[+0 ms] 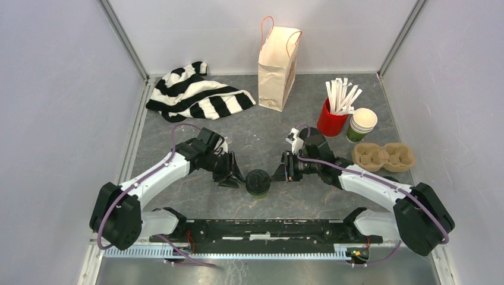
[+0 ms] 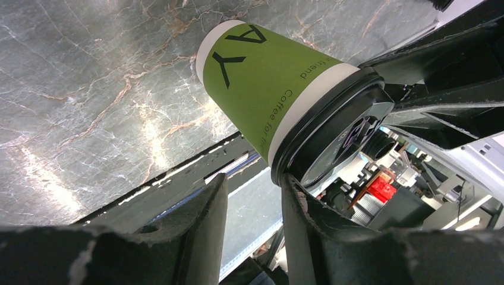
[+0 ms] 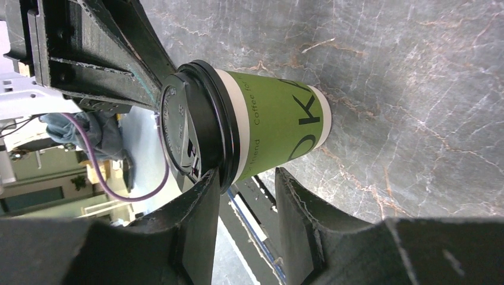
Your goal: Pack the takeout coffee
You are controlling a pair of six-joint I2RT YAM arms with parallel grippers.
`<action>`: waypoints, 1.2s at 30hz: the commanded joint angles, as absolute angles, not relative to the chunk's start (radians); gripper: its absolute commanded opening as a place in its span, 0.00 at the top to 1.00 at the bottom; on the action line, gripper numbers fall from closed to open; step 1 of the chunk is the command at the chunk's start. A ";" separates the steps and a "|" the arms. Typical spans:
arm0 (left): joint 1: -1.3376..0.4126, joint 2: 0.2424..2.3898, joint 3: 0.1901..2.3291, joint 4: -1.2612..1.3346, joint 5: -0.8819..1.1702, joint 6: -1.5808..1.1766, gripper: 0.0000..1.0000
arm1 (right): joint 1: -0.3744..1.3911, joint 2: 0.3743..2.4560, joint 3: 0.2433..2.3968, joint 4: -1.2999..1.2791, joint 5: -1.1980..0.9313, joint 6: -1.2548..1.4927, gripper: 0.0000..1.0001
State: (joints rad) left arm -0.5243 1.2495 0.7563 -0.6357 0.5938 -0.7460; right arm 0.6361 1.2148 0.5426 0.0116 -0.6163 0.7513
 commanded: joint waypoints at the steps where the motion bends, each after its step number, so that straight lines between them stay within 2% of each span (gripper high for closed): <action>1: -0.538 1.284 0.699 -0.722 0.367 -0.663 0.57 | 0.667 1.243 0.515 -0.123 -0.410 0.642 0.57; 5: -0.539 1.292 0.661 -0.700 0.339 -0.662 0.57 | 0.666 1.283 0.487 -0.115 -0.384 0.593 0.57; 10: -0.537 1.213 0.745 -0.635 0.526 -0.730 0.54 | 0.668 1.266 0.565 -0.039 -0.525 0.642 0.56; 13: -0.537 1.209 0.824 -0.658 0.565 -0.738 0.51 | 0.666 1.267 0.621 -0.022 -0.573 0.677 0.55; 26: -0.529 1.189 0.841 -0.763 0.488 -0.712 0.51 | 0.658 1.281 0.786 -0.173 -0.569 0.629 0.51; 36: -0.525 1.152 0.907 -0.831 0.459 -0.674 0.41 | 0.621 1.246 0.791 -0.288 -0.538 0.555 0.42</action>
State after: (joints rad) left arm -0.5297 1.1881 0.8463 -0.8139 0.4683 -0.7345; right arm 0.6323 1.2770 0.7784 -0.2390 -0.5632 0.5964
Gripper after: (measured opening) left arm 0.569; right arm 0.567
